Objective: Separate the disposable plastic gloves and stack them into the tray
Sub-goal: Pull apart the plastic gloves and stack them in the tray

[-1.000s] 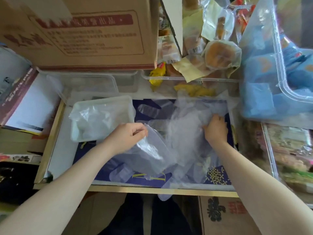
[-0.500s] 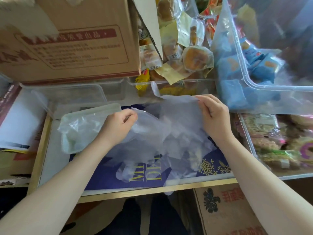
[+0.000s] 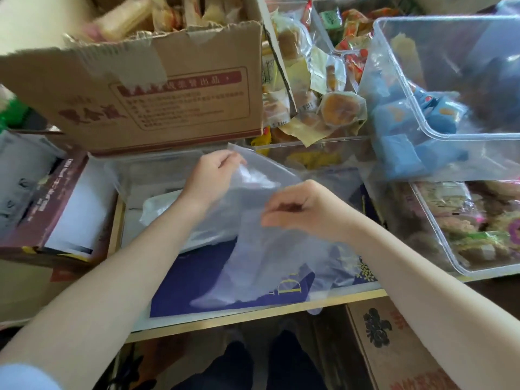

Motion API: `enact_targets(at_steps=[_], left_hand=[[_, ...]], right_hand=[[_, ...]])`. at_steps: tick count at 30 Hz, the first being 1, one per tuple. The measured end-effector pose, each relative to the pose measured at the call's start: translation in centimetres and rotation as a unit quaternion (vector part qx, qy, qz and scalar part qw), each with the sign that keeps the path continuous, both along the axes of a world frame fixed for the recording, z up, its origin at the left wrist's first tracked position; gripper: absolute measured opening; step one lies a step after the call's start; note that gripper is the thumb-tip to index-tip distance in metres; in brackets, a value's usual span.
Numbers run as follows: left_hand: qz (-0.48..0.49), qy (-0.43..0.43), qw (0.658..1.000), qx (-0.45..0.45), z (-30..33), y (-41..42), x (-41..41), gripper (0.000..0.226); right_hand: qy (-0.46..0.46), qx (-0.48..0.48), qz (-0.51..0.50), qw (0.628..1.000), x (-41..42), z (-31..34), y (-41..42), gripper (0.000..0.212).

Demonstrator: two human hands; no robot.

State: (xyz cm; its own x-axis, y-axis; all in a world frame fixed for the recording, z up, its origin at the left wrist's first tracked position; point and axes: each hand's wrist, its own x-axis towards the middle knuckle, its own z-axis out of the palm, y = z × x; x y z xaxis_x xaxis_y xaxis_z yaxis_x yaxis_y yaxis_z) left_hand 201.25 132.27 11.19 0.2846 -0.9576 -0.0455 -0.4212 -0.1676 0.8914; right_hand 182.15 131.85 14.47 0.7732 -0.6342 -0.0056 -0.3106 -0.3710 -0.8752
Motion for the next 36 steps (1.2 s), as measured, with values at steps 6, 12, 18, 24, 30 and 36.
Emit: enact_targets(at_steps=[6,12,18,24,30,36], left_hand=[[-0.140,0.133,0.981,0.018,1.3,3.2,-1.1,0.032],[-0.170,0.131,0.976,0.035,0.6,4.1,-0.4,0.030],[-0.226,0.060,0.971,0.048,-0.9,4.9,0.6,0.029],[-0.225,0.057,0.969,0.084,-2.5,5.8,1.6,0.018],[-0.245,-0.085,0.950,0.174,-4.0,6.8,3.1,0.025],[-0.188,-0.026,0.979,0.071,-1.7,4.8,-0.9,0.033]], right_hand=[[0.022,-0.268,-0.216,0.939,1.6,-2.5,-0.7,0.027],[0.016,-0.139,-0.190,0.972,2.0,-1.9,-0.6,0.010],[0.035,-0.094,-0.188,0.977,1.9,-1.8,-0.8,0.040],[0.077,-0.104,-0.179,0.975,1.3,-1.3,-1.7,0.008],[0.088,-0.107,-0.189,0.972,-0.1,-1.7,-2.4,0.009],[0.079,-0.109,-0.152,0.979,0.2,-2.3,-1.9,0.005]])
